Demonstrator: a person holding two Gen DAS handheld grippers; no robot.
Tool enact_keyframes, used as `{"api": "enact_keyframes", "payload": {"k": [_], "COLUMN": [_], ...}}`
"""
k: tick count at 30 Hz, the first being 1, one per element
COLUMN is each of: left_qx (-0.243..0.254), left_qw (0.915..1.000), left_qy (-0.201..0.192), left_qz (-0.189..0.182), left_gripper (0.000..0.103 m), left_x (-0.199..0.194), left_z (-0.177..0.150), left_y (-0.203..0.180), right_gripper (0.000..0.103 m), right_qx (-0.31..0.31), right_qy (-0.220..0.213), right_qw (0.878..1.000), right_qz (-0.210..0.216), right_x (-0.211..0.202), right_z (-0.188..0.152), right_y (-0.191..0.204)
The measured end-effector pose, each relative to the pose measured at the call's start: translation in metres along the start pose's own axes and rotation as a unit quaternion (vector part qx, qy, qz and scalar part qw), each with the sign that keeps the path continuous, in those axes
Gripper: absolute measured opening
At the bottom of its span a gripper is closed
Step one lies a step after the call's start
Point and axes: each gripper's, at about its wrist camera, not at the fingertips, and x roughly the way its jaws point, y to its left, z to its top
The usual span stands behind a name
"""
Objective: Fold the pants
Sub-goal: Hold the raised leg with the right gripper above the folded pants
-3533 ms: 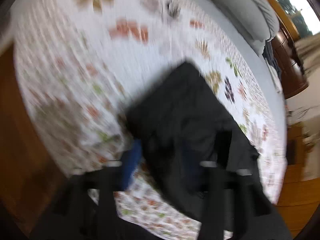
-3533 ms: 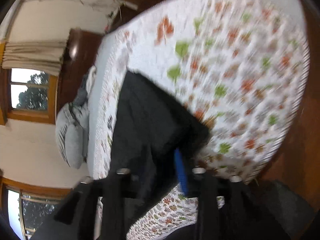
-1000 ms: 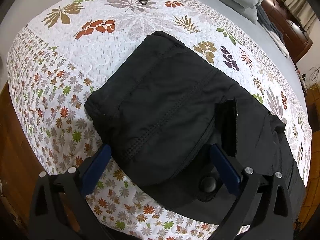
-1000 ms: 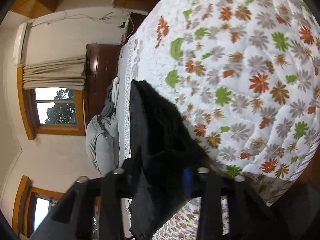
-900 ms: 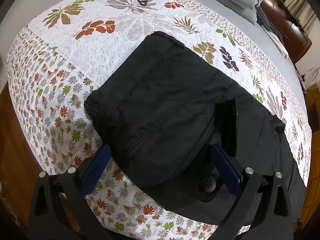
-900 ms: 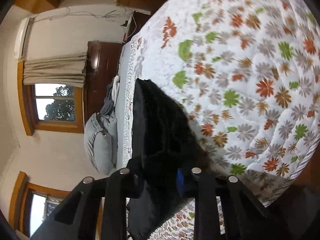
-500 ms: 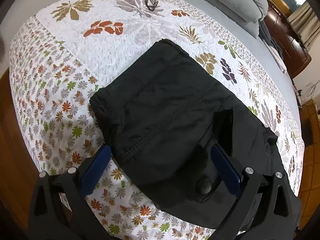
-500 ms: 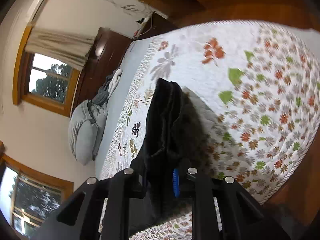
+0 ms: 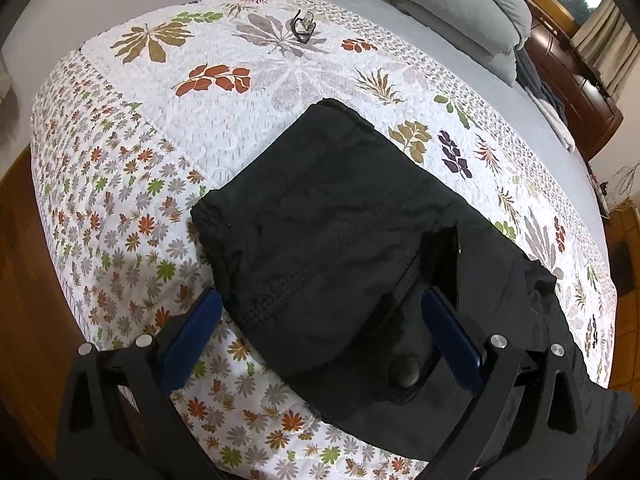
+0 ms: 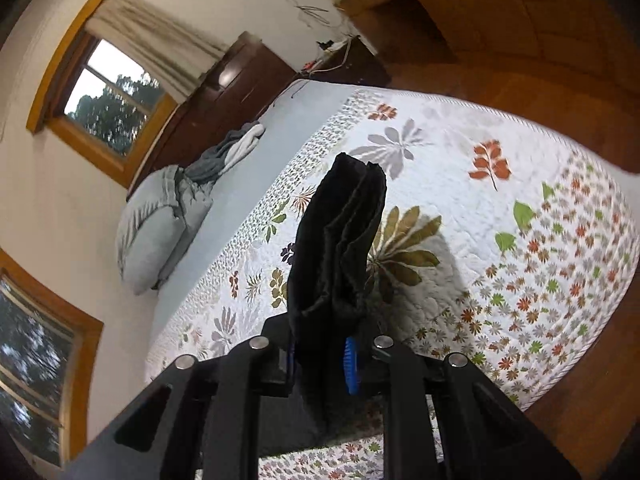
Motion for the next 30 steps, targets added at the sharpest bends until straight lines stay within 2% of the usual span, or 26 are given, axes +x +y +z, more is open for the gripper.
{"api": "enact_keyframes", "payload": {"k": [4,13,21,30], "left_qx": [-0.009,-0.013,-0.007,-0.012], "left_qw": [0.9999,0.9998,0.9997,0.9995], "left_qy": [0.005,0.013,0.021,0.030], "left_qz": [-0.007,-0.006,0.002,0.003], "left_gripper": [0.100,0.100,0.100,0.100], "left_x": [0.002,0.005,0.010,0.014], "left_z": [0.000,-0.001,0.000,0.001], "left_y": [0.003,0.005,0.002,0.002], "right_gripper": [0.018,0.017,0.017,0.017], "right_qx": [-0.029,-0.064,-0.127,-0.179], "right_qy": [0.007,0.002,-0.004,-0.009], "right_qw": [0.999,0.997,0.990,0.981], "right_qz": [-0.026,-0.040,-0.067,-0.071], "right_x": [-0.004,-0.012,-0.014,-0.013], "right_z": [0.000,-0.001,-0.007,-0.013], "right_y": [0.024,0.062,0.101,0.128]}}
